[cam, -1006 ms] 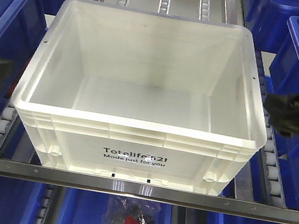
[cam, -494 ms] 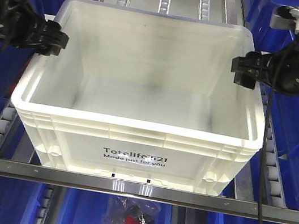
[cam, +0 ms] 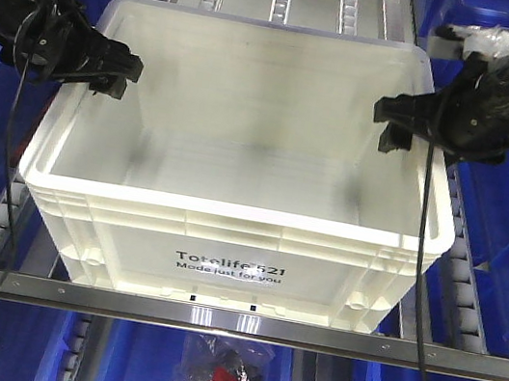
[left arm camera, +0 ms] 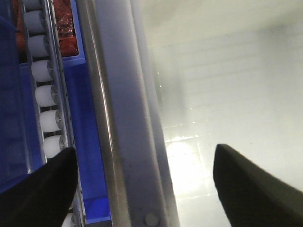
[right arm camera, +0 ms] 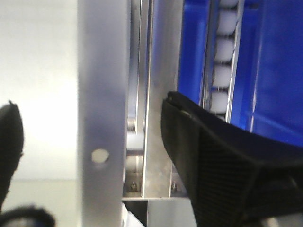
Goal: Move bin from left to right shelf
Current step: 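Lower both grippers onto the crate's side rims, then close both grippers on the crate rims and lift it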
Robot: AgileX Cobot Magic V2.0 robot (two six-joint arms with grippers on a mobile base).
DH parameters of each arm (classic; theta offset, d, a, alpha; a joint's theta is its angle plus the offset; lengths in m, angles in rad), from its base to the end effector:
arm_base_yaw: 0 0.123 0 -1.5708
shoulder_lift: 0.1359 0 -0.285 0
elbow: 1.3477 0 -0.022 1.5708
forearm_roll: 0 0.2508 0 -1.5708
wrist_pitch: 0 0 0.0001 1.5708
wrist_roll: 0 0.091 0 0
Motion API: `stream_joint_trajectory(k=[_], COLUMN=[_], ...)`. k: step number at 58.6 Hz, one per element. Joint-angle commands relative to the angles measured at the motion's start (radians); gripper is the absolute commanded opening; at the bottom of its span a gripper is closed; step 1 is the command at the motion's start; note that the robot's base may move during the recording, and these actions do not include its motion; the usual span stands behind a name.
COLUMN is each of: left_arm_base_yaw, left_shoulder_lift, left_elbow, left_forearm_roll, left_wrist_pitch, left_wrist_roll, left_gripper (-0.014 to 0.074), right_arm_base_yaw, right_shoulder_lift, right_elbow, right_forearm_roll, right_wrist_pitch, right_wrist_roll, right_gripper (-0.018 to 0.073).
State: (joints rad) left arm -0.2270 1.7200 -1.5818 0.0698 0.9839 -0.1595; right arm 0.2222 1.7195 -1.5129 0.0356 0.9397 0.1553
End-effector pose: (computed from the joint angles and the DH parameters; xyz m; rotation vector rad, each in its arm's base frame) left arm 0.3696 -0.0800 0.3276 0.1173 2.5999 -0.0494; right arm 0.3663 0.0854 0.3092 -0.0705 2.6390 0.1740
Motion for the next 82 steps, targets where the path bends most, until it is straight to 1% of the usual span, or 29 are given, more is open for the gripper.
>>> stream_joint_trajectory(k=[1,4,5,8,13,15,17,18,20,21,30,37,47,59,63,73,82], left_arm_base_yaw=[-0.007,-0.007,-0.007,-0.006,-0.003,-0.003,-0.003,-0.003,-0.003,-0.003,-0.003,-0.003,-0.003,-0.003,-0.003,-0.003,-0.003], left_shoulder_lift=[-0.035,-0.029,-0.028,-0.022,-0.013,-0.013,-0.013,-0.013,-0.014,-0.016,-0.014,-0.014,-0.014,-0.014,-0.014,-0.014,-0.022], left_elbow=[-0.035,-0.035,-0.035,-0.035,-0.035,-0.035,-0.035,-0.035,-0.035,-0.035,-0.035,-0.035,-0.035,-0.035,-0.035,-0.035,-0.035], left_forearm_roll=[-0.006,-0.005,-0.005,-0.005,-0.005,-0.004,-0.004,-0.004,-0.004,-0.001,0.040,0.034,0.029,0.029,0.029,0.029,0.029], left_wrist_pitch=[-0.026,-0.014,-0.009,-0.001,0.008,0.013,0.014,0.015,0.019,0.022,0.045,0.083,0.094,0.117,0.117,0.117,0.114], left_wrist_roll=[-0.008,-0.008,-0.008,-0.008,-0.008,-0.008,-0.008,-0.008,-0.008,-0.006,0.000,-0.001,-0.034,-0.036,-0.036,-0.036,-0.037], left_gripper=[0.0542,0.0503,0.0485,0.0403,0.0225,0.0150,0.0094,0.0055,0.0004,-0.0010,-0.0008,-0.0008,-0.0008,-0.0008,-0.0008,-0.0007,-0.0007], right_arm_base_yaw=[-0.003,-0.003,-0.003,-0.003,-0.003,-0.003,-0.003,-0.003,-0.003,-0.003,-0.003,-0.003,-0.003,-0.003,-0.003,-0.003,-0.003], right_shoulder_lift=[-0.021,-0.014,-0.012,-0.007,-0.006,-0.007,-0.007,-0.007,-0.007,-0.007,-0.014,-0.038,-0.071,-0.074,-0.074,-0.074,-0.074], right_elbow=[-0.035,-0.035,-0.035,-0.035,-0.035,-0.035,-0.035,-0.035,-0.035,-0.035,-0.035,-0.035,-0.035,-0.035,-0.035,-0.035,-0.063], right_forearm_roll=[-0.003,-0.003,-0.003,-0.003,-0.003,0.001,0.001,0.001,-0.001,-0.003,-0.043,-0.052,-0.055,-0.044,-0.036,-0.064,-0.061], right_wrist_pitch=[-0.033,-0.034,-0.035,-0.039,-0.057,-0.059,-0.059,-0.058,-0.052,-0.048,-0.010,0.010,-0.007,0.008,0.019,0.032,0.054], right_wrist_roll=[-0.018,-0.018,-0.018,-0.018,-0.018,-0.018,-0.018,-0.018,-0.018,-0.018,-0.021,-0.010,-0.013,-0.008,-0.008,-0.008,-0.008], right_gripper=[0.0495,0.0439,0.0407,0.0333,0.0189,0.0113,0.0055,0.0032,-0.0016,-0.0014,-0.0008,-0.0007,-0.0004,-0.0001,0.0000,0.0001,0.0005])
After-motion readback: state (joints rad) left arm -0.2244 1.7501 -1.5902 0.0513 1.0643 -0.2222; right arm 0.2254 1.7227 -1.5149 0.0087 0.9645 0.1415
